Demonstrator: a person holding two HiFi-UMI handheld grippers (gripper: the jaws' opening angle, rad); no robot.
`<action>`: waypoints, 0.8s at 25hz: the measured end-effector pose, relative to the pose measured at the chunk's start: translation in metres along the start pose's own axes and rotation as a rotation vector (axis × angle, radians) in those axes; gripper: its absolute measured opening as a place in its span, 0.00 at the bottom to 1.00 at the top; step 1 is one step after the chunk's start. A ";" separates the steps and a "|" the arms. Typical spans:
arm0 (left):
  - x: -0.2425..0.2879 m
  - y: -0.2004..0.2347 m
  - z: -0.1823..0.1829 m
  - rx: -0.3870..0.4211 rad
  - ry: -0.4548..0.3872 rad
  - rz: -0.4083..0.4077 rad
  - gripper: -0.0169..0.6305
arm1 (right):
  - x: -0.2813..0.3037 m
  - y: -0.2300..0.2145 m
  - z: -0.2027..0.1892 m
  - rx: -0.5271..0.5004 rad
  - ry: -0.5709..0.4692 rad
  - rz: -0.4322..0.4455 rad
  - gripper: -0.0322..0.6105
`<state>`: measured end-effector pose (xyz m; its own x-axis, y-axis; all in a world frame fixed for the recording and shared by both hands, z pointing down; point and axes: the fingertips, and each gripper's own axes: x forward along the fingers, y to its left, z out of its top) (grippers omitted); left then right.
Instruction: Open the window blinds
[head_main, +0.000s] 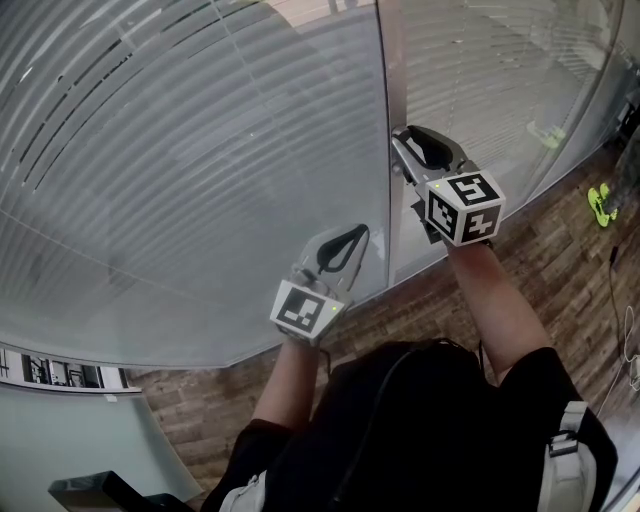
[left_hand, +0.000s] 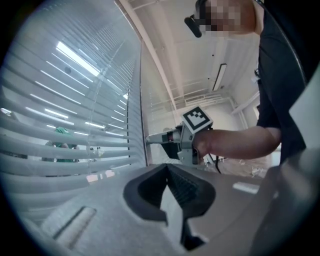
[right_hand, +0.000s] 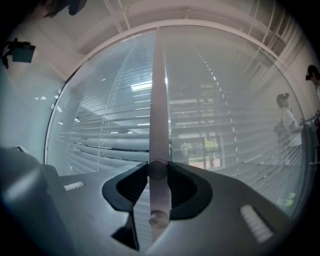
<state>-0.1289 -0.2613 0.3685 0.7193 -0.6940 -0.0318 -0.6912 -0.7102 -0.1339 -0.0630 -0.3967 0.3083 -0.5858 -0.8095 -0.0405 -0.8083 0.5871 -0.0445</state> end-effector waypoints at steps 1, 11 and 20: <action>0.000 -0.001 0.000 -0.001 0.000 -0.002 0.03 | 0.000 0.000 0.000 0.032 -0.003 0.002 0.25; 0.001 -0.002 -0.001 -0.003 0.002 -0.006 0.03 | -0.002 -0.002 0.002 0.066 -0.012 -0.019 0.25; 0.001 -0.002 0.000 0.003 0.002 -0.009 0.03 | -0.002 -0.001 0.002 0.015 -0.009 -0.015 0.25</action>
<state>-0.1273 -0.2607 0.3683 0.7251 -0.6880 -0.0284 -0.6846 -0.7159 -0.1367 -0.0613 -0.3960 0.3068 -0.5726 -0.8184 -0.0483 -0.8162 0.5746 -0.0605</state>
